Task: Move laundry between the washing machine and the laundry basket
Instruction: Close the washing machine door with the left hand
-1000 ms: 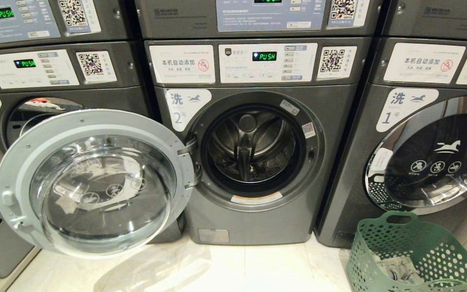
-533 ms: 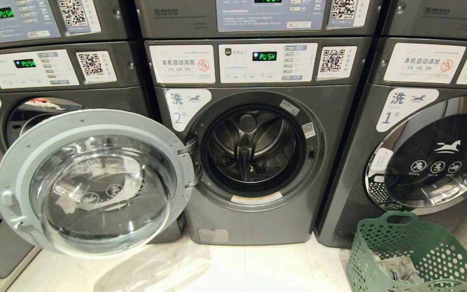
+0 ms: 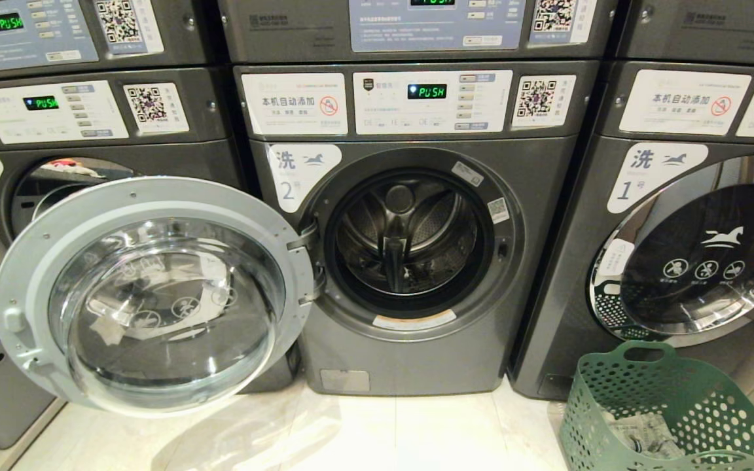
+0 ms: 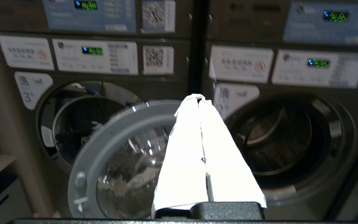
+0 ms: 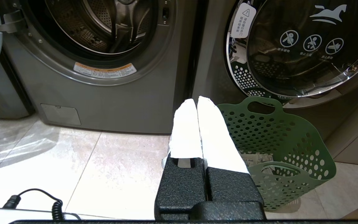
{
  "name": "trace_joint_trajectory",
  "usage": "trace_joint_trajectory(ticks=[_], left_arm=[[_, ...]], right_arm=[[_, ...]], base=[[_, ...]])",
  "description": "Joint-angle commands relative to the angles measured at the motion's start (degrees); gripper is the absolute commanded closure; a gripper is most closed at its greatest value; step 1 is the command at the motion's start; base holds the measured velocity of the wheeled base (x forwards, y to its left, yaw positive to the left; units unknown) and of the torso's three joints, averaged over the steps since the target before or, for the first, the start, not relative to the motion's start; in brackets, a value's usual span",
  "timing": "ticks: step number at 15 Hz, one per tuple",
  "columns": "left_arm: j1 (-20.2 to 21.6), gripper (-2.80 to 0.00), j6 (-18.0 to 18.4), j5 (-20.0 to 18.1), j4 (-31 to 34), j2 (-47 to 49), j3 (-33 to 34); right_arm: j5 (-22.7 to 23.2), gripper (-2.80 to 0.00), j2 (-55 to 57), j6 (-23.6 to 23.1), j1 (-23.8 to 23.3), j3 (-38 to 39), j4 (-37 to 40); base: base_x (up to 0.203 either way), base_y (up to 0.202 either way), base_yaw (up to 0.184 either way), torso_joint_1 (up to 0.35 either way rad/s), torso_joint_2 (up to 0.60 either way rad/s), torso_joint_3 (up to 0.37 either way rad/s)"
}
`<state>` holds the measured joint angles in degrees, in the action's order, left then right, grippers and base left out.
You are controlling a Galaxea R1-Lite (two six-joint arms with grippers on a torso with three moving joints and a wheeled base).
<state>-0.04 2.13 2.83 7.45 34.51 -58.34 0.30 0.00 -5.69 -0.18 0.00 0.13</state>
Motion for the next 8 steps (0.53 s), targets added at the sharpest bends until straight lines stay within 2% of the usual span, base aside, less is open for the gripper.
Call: trace_joint_trajectory(ticks=[1, 2, 4, 6, 8], left_arm=[[1.87, 0.00, -0.93, 1.41, 0.84, 28.64, -21.05], [3.71, 0.00, -1.28, 1.76, 1.13, 38.58, -30.15], [8.86, 0.00, -1.07, 1.06, 0.73, 54.10, -41.00], [14.32, 0.00, -1.23, 0.24, 0.14, 65.08, -46.50], [19.78, 0.00, -3.01, -0.54, -0.35, 71.08, -49.92]], right_arm=[[0.23, 0.00, 0.09, -0.30, 0.01, 0.00, -0.12], [0.14, 0.00, 0.09, -0.28, 0.01, 0.00, -0.13], [-0.03, 0.00, 0.09, 0.32, 0.01, 0.00, -0.05], [-0.03, 0.00, 0.09, 0.60, 0.01, 0.00, -0.05], [0.05, 0.00, 0.09, 0.60, 0.01, 0.00, -0.05]], base=[[0.000, 0.000, 0.000, 0.000, 0.00, 0.000], [0.000, 0.000, 0.000, 0.000, 0.00, 0.000], [0.000, 0.000, 0.000, 0.000, 0.00, 0.000], [0.000, 0.000, 0.000, 0.000, 0.00, 0.000], [0.000, 0.000, 0.000, 0.000, 0.00, 0.000]])
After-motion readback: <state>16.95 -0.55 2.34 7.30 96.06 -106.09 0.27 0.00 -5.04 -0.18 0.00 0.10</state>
